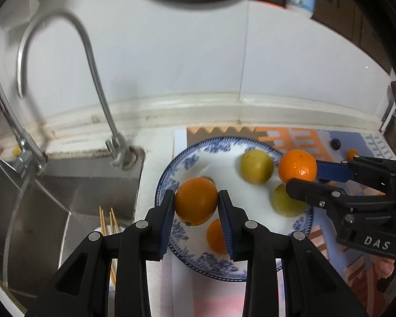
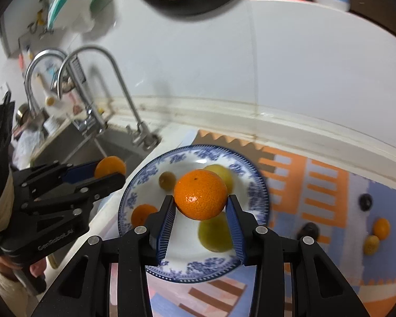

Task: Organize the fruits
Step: 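Carry the orange in the right gripper over the plate while the left gripper follows, then lower the orange onto the plate and open the right gripper, then move both open grippers back toward the dark plum and small yellow citrus, then grasp the dark plum with the left gripper while the right gripper grasps the yellow citrus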

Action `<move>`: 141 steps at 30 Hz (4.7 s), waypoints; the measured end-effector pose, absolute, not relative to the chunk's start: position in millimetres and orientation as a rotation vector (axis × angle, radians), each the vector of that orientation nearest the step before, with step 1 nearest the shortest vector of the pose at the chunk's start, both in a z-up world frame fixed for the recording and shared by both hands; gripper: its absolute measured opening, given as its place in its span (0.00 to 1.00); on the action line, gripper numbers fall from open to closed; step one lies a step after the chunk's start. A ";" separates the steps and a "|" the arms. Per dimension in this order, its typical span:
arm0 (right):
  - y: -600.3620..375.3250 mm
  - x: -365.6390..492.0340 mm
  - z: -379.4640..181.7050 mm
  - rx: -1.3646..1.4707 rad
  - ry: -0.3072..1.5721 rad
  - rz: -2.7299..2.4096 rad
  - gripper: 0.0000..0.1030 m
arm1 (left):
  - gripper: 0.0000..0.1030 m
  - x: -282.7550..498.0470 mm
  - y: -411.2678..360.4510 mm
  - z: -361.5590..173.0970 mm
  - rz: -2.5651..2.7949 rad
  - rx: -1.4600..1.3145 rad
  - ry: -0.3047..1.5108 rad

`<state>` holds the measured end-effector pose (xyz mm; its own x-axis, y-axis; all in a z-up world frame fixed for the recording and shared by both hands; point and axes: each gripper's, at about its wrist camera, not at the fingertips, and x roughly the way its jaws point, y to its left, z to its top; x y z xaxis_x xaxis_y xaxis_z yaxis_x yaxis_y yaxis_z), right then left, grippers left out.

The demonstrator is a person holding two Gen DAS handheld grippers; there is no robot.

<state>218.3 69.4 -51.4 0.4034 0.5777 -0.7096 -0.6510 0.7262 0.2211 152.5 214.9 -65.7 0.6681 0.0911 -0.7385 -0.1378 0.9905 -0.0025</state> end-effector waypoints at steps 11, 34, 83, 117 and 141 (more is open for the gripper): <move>108.4 230.4 -74.0 -0.168 0.947 0.831 0.40 | 0.32 182.3 233.7 -102.0 0.083 -0.088 0.963; 90.8 226.0 -60.7 -0.154 0.897 0.786 0.40 | 0.41 162.1 214.5 -72.5 0.088 -0.023 0.876; -136.9 207.3 -45.5 -0.005 0.756 0.287 0.57 | 0.73 190.9 23.7 -70.9 -0.182 0.121 0.765; -130.6 273.7 -122.1 0.038 0.926 0.279 0.45 | 0.31 257.9 19.2 -135.7 -0.224 0.100 0.922; -126.9 261.4 -113.2 0.054 0.895 0.318 0.24 | 0.26 239.5 24.4 -115.9 -0.227 0.050 0.873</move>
